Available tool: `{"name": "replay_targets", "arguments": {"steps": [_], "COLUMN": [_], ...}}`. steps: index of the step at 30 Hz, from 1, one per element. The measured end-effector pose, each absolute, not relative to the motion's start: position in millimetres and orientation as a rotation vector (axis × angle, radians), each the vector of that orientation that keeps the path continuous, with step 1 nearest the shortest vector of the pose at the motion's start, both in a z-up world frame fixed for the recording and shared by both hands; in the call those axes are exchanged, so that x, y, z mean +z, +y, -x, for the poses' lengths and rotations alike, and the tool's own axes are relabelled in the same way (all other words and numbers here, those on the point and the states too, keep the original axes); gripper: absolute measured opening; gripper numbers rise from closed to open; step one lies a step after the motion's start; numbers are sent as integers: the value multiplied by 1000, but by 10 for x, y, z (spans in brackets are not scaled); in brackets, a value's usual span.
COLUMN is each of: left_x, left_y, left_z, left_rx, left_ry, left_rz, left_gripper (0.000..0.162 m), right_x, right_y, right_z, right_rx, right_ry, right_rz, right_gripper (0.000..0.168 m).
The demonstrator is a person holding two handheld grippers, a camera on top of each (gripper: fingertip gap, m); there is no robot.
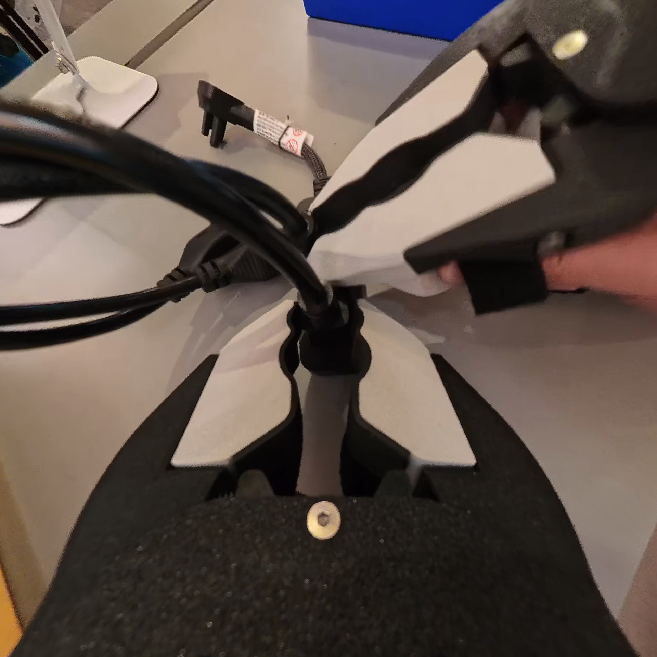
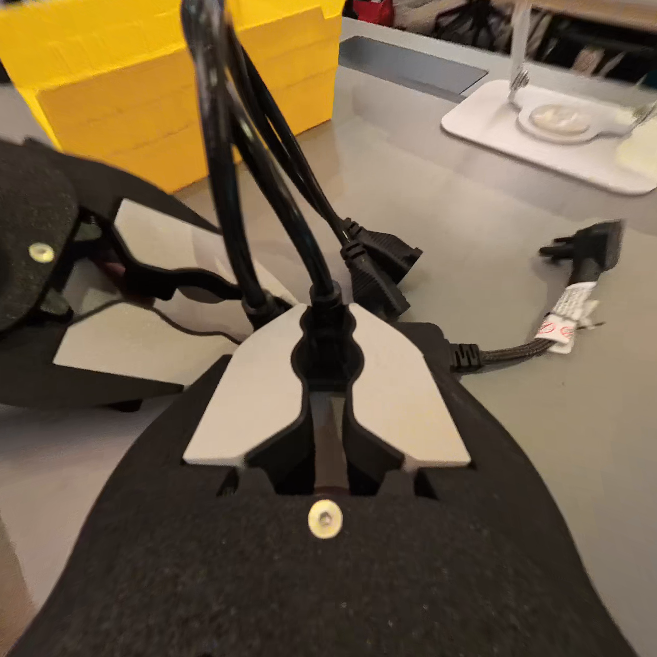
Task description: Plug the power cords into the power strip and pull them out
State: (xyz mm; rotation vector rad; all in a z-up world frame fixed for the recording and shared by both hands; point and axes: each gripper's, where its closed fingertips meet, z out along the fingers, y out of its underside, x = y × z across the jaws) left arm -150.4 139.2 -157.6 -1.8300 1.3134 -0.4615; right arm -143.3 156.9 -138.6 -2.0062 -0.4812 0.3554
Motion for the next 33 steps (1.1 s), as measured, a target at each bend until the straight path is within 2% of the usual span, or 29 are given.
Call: {"name": "replay_targets", "arguments": {"steps": [1, 3, 6, 10, 11, 15, 16, 20, 21, 24, 27, 30, 33], "left_x": [-1579, -1580, -1581, -1561, -1557, -1585, -1586, -1579, -1578, -1587, -1574, -1588, -1571], "left_y": [1392, 1395, 1407, 1415, 1418, 1442, 1451, 1455, 1451, 1457, 1448, 1444, 1451], "left_z": [1507, 1497, 1482, 1481, 1496, 1519, 1513, 1501, 1508, 1502, 1504, 1513, 1507], "left_rx": [-451, -452, -449, -475, -486, -460, -468, -470, -475, -454, -477, -462, -480], "left_ry": [1316, 1317, 1309, 1294, 1286, 1290, 1289, 1287, 1283, 1284, 1294, 1284, 1292], "left_rz": [1830, 1829, 1834, 1853, 1858, 1860, 1869, 1884, 1883, 1881, 1892, 1884, 1887], "left_gripper": [27, 27, 27, 26, 26, 27, 26, 26, 26, 26, 26, 26, 26], "right_x": [-1392, -1394, -1384, -1313, -1294, -1381, -1380, -1350, -1344, -1370, -1328, -1360, -1300], "right_y": [1576, 1571, 1583, 1589, 1582, 1617, 1620, 1601, 1598, 1628, 1580, 1602, 1567], "right_z": [1419, 1416, 1409, 1381, 1394, 1425, 1422, 1447, 1447, 1404, 1454, 1427, 1470], "right_rx": [488, 775, 751, 218, 195, 969, 958, 376, 389, 788, 245, 627, 311], "right_ry": [-414, -270, -244, -567, -586, -149, -160, -487, -508, -302, -579, -424, -538], "right_rz": [2026, 2051, 2050, 1958, 1942, 2023, 2015, 1983, 1980, 2016, 1953, 2016, 1971], "right_gripper": [15, 17, 16, 14, 14, 16, 16, 14, 14, 14, 14, 14, 13]}}
